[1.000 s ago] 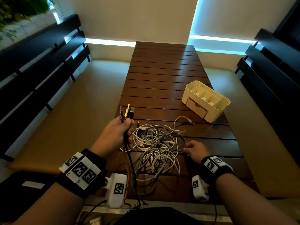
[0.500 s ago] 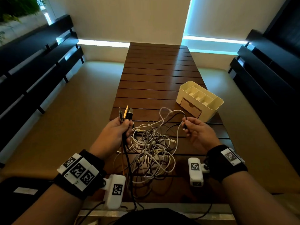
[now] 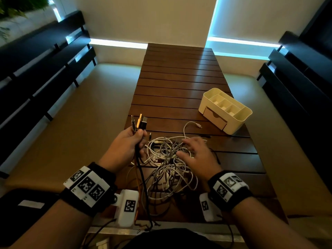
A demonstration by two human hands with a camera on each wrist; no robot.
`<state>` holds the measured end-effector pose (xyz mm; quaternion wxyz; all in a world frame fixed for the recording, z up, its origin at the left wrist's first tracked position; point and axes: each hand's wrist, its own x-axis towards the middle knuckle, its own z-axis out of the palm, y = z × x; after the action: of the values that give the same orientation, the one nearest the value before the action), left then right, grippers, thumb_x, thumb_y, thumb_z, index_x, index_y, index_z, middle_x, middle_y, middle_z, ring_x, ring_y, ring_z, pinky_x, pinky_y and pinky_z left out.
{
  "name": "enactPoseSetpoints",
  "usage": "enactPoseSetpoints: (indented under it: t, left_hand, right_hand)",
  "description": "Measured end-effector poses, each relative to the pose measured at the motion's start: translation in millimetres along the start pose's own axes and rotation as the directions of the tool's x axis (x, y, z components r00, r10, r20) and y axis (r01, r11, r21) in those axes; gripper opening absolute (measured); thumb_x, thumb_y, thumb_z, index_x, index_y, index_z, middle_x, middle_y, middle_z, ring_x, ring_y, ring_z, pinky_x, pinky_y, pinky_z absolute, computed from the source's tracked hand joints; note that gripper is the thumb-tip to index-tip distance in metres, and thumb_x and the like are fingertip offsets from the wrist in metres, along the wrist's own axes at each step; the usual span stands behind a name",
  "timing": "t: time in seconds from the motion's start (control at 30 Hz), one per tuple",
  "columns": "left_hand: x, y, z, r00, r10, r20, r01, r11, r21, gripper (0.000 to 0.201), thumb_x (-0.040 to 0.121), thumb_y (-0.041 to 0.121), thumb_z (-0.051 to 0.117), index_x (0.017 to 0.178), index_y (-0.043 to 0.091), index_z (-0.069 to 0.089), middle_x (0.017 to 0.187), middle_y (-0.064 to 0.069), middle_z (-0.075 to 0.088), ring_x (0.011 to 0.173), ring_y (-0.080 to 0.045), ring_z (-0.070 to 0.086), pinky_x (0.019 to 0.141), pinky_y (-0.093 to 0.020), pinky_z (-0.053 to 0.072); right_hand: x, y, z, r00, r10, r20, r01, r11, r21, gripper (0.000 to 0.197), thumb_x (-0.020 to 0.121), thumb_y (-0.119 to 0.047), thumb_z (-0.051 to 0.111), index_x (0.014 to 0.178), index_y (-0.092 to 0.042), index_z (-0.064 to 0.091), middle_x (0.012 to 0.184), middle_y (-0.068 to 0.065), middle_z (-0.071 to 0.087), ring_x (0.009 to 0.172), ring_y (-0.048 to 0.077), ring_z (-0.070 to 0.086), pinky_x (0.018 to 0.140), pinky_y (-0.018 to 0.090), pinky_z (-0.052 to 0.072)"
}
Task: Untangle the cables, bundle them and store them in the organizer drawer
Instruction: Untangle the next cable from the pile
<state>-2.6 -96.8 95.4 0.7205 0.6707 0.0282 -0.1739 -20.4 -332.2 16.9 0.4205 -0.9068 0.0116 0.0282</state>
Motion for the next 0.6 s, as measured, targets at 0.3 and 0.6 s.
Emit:
enactPoseSetpoints:
  t: [0.3,0.6]
  left_hand:
    - [5,-2,-12,1.0,0.006,-0.009,-0.006,1.0,0.001,0.024,0.106,0.02,0.035,0.094,0.01,0.052,0.061,0.003,0.045,0.052,-0.011,0.045,0.054,-0.025,0.041]
    - [14,-3,-16,1.0,-0.004,-0.005,0.004,1.0,-0.005,0.023,0.107,0.021,0.035,0.095,0.011,0.053,0.063,0.002,0.044,0.054,-0.012,0.044,0.057,-0.026,0.041]
  right_hand:
    - [11,4,24,0.888,0.098,0.448,0.11,0.902,-0.417,0.029,0.086,-0.033,0.071,0.11,-0.018,0.065,0.119,0.001,0.056,0.108,0.021,0.056,0.092,0.036,0.051]
    - [29,31,-41,0.987,0.148,-0.069,-0.152,0.987,-0.057,0.013,0.086,-0.023,0.072,0.078,-0.025,0.062,0.088,-0.003,0.069,0.079,0.018,0.067,0.071,0.04,0.058]
